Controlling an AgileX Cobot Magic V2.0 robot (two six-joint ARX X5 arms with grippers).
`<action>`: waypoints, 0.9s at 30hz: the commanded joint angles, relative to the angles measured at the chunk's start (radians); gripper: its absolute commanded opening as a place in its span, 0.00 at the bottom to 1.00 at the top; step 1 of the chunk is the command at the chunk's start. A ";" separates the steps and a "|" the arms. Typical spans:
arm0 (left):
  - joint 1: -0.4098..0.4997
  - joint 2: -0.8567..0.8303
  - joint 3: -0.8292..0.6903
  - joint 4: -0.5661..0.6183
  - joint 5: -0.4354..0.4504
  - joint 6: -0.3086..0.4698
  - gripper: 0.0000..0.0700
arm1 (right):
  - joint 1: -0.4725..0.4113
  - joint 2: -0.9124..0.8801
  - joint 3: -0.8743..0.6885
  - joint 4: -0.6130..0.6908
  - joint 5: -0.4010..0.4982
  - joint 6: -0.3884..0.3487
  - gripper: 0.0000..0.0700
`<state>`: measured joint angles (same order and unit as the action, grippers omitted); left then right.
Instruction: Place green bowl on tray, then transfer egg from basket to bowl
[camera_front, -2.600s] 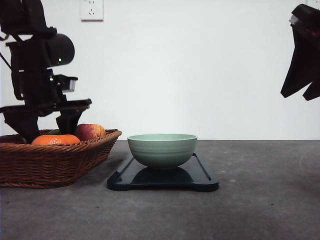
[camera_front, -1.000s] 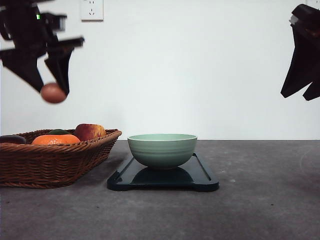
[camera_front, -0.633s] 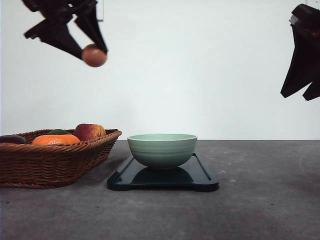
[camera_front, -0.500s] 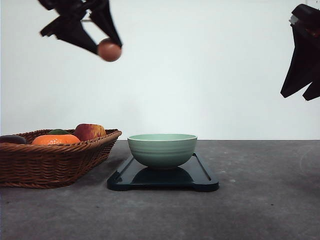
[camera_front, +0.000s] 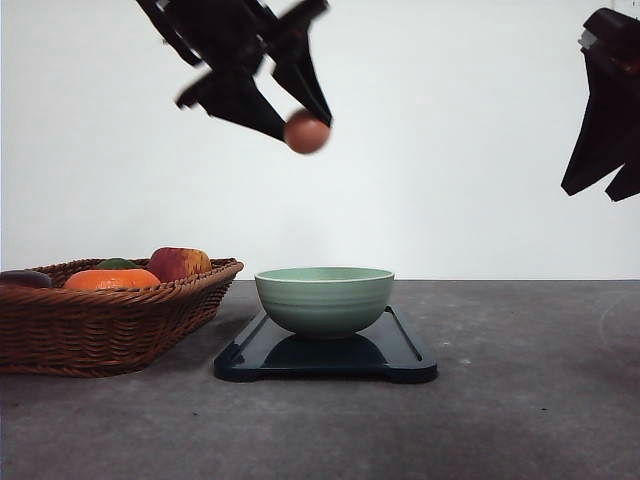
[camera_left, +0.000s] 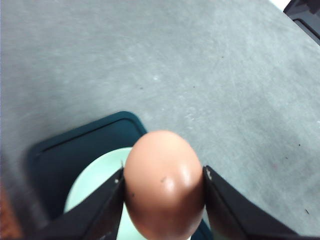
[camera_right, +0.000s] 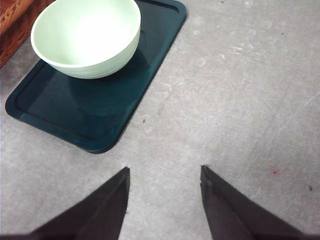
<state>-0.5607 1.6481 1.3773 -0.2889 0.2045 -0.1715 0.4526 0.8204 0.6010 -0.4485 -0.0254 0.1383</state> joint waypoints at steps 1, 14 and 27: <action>-0.016 0.032 0.021 0.037 -0.008 0.010 0.24 | 0.008 0.007 0.006 0.005 0.000 0.011 0.40; -0.090 0.169 0.021 0.104 -0.159 0.092 0.24 | 0.008 0.007 0.006 0.005 0.000 0.011 0.40; -0.094 0.267 0.021 0.103 -0.165 0.111 0.20 | 0.008 0.007 0.006 0.005 0.000 0.011 0.40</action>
<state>-0.6449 1.8956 1.3773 -0.1988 0.0417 -0.0784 0.4526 0.8204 0.6010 -0.4488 -0.0254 0.1383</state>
